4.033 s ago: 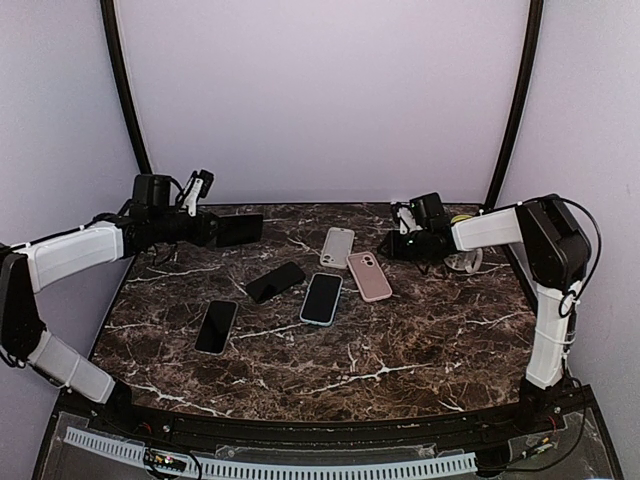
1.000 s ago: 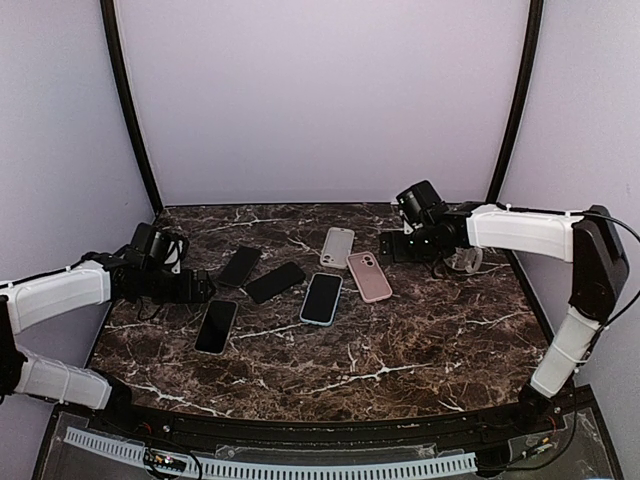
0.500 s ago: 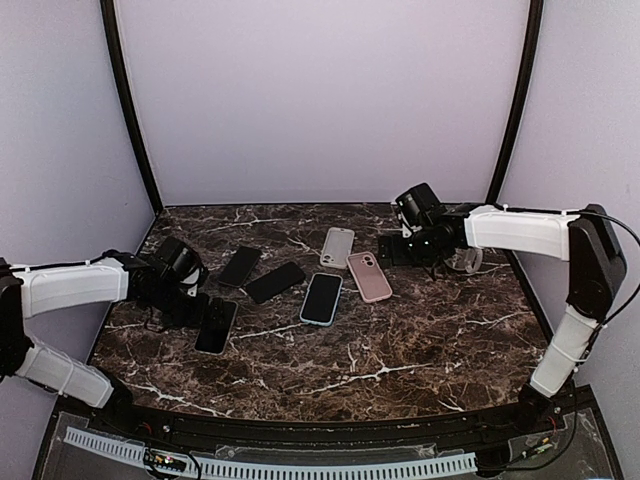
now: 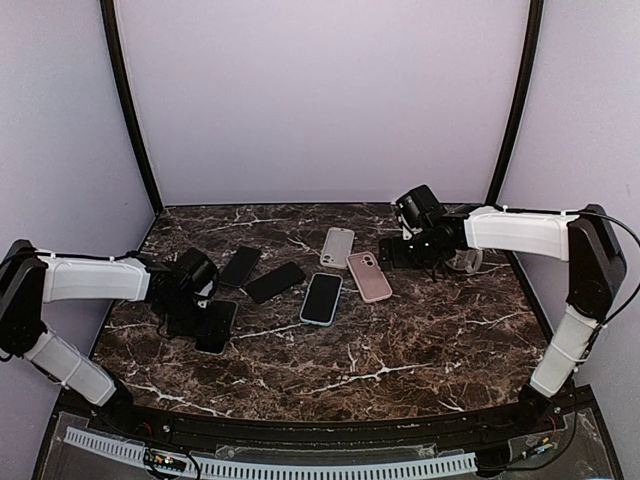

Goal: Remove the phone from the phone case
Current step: Pick up the phone with the phone case from the center of the board.

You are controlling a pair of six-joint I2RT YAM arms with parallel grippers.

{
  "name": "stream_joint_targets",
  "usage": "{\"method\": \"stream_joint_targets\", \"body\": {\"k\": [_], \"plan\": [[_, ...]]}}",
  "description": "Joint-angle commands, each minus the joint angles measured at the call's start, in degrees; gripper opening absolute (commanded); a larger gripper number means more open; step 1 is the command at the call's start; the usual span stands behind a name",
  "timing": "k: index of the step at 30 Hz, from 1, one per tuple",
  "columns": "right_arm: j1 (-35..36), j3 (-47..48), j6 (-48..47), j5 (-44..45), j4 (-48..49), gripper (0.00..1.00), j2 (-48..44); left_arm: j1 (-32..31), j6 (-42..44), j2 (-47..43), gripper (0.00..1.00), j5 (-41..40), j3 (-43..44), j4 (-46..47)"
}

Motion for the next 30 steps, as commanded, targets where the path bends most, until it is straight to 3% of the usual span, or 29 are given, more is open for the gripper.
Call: {"method": "stream_joint_targets", "body": {"k": [1, 14, 19, 26, 30], "plan": [[-0.15, -0.81, -0.17, -0.27, 0.54, 0.99, 0.27, -1.32, -1.06, 2.40, 0.98, -2.86, 2.17, -1.43], [-0.15, -1.08, -0.87, 0.67, -0.81, 0.99, 0.20, -4.81, -4.09, 7.33, 0.86, -8.13, 3.04, -3.27], [-0.15, -0.70, -1.47, -0.12, -1.47, 0.99, -0.92, -5.12, -3.99, 5.89, 0.73, -6.46, -0.54, 0.59], [-0.15, -0.75, -1.30, -8.23, -0.68, 0.99, -2.07, -5.17, 2.04, -0.79, 0.64, 0.26, -2.43, 6.99], [0.05, -2.03, 0.22, -19.66, 1.48, 0.97, -1.53, -5.19, 4.41, -4.60, 0.59, 1.24, -3.00, 9.03]]}}
